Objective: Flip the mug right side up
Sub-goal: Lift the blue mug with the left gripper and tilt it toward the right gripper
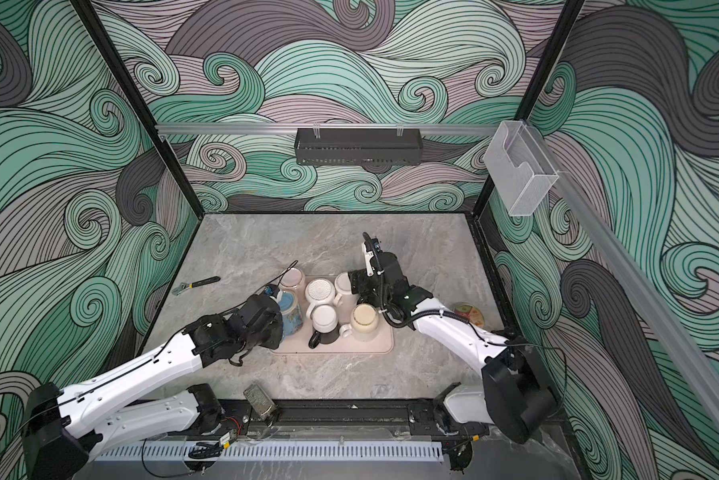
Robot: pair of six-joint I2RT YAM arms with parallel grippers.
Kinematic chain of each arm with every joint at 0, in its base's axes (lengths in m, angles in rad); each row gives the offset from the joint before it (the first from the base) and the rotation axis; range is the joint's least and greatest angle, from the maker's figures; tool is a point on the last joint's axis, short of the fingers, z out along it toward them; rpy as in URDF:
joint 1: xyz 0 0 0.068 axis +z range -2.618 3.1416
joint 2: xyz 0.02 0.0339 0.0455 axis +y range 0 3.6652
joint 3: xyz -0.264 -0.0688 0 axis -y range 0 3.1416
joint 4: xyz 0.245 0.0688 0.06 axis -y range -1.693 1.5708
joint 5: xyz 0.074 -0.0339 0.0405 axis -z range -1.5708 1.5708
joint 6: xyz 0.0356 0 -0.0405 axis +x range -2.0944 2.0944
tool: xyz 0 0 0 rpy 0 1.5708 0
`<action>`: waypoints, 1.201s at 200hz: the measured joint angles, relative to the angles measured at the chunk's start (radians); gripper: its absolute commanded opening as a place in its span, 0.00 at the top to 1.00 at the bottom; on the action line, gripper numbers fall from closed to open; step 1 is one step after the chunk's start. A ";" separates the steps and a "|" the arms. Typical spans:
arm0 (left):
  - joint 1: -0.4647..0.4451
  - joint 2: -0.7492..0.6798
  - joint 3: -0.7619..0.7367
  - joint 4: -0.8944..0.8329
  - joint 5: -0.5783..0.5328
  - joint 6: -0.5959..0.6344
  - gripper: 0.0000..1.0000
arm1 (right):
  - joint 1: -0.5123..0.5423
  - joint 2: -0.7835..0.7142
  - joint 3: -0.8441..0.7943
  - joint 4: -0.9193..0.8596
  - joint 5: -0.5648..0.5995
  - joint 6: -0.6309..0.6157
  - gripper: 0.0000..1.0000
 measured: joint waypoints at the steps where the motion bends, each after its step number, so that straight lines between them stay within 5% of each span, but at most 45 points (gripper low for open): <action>1: 0.000 -0.002 0.007 -0.003 0.003 0.000 1.00 | 0.000 0.000 0.003 -0.002 0.000 0.000 0.18; 80: 0.000 -0.116 0.247 0.020 0.044 0.048 1.00 | -0.004 -0.071 0.177 -0.120 -0.079 0.038 0.16; 147: 0.082 -0.104 0.105 0.478 0.091 0.054 1.00 | -0.129 -0.080 0.109 0.076 -0.388 0.312 0.21; 198: 0.345 0.005 0.054 0.820 0.312 -0.162 1.00 | -0.200 -0.082 0.048 0.246 -0.552 0.487 0.22; 240: 0.416 0.102 0.053 1.050 0.468 -0.409 1.00 | -0.203 -0.068 -0.002 0.391 -0.644 0.629 0.23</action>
